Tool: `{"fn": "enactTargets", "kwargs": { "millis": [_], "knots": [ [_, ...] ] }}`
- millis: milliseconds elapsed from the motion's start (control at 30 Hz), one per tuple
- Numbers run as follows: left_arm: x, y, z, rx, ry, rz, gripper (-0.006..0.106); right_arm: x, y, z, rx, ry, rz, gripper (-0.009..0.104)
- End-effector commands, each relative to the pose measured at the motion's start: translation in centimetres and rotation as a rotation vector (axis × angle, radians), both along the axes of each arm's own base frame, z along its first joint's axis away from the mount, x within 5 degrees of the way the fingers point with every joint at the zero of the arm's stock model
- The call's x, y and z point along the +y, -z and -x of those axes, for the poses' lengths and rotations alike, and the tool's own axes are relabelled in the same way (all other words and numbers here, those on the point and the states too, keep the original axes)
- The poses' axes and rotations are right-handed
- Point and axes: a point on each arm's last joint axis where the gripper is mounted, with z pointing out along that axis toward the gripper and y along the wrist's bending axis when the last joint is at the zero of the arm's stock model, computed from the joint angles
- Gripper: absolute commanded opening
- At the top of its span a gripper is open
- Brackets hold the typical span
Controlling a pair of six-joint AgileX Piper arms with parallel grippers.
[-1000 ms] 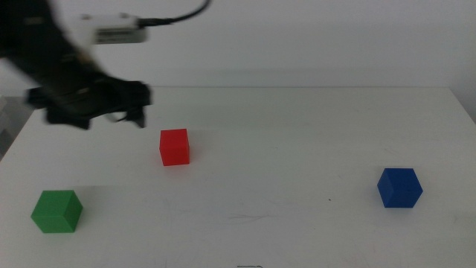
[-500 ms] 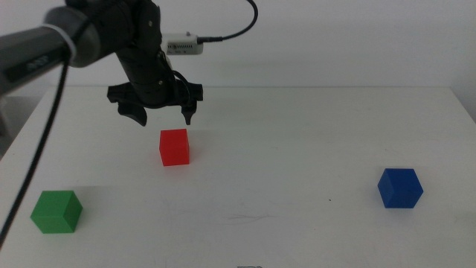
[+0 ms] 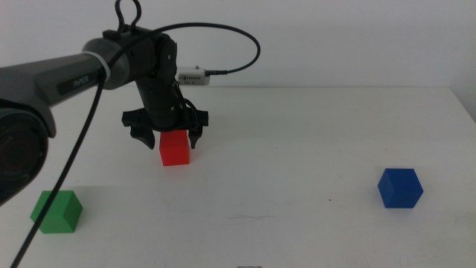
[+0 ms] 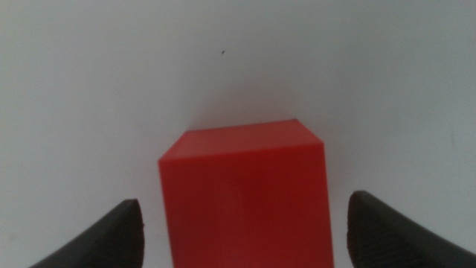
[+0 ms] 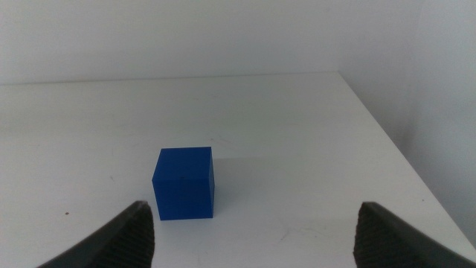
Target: Stack red cubes first, then green, then blue cubes in a specific spot.
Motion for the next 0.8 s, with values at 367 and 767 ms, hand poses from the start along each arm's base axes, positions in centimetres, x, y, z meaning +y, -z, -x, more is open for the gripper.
{"fn": "enactTargets", "kwargs": {
  "millis": [367,767],
  "knots": [
    [-0.4,-2.3,-0.5,-0.098,-0.004,0.045,0.041,-0.1,-1.5,0.1,-0.119,0.008,0.023,0.094],
    [-2.2,-5.2,4.4,-0.162,-0.049,0.137,0.008,-0.1,-1.5,0.1,-0.119,0.008,0.023,0.094]
  ]
}}
